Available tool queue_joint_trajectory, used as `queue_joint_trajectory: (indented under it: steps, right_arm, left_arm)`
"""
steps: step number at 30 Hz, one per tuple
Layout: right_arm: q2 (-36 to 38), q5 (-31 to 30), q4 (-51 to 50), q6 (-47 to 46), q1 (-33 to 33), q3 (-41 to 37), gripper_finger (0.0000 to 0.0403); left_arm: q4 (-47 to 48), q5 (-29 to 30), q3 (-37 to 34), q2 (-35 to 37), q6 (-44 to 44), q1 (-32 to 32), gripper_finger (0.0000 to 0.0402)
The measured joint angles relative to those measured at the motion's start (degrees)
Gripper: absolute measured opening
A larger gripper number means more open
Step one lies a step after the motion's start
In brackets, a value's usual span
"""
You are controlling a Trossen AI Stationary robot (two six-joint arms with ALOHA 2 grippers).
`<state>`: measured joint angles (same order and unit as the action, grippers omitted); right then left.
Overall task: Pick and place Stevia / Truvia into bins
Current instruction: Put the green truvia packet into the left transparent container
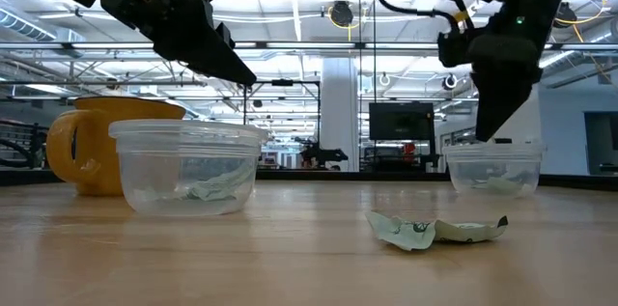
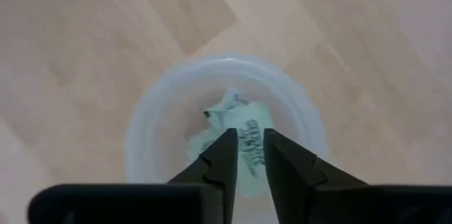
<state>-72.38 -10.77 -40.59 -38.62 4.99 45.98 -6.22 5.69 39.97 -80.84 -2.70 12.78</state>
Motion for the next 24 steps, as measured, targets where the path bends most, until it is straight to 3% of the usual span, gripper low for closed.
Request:
queue_joint_trajectory:
  steps: [13, 18, 24]
  right_arm:
    - [4.8, 0.3, 7.7, 11.0, 1.1, 0.0, 0.0065]
    - [7.6, 0.4, 18.9, 17.3, 2.0, 0.0, 0.0064]
    - [6.7, 0.5, 35.8, 28.5, 4.9, 0.1, 0.0063]
  left_arm:
    - [-0.4, 0.4, 0.0, 0.0, 1.0, 0.0, 0.0090]
    - [0.2, -1.7, 1.5, 2.0, 1.0, 0.5, 0.0090]
    - [19.5, -4.2, 9.8, 7.1, -5.0, 3.4, 0.0090]
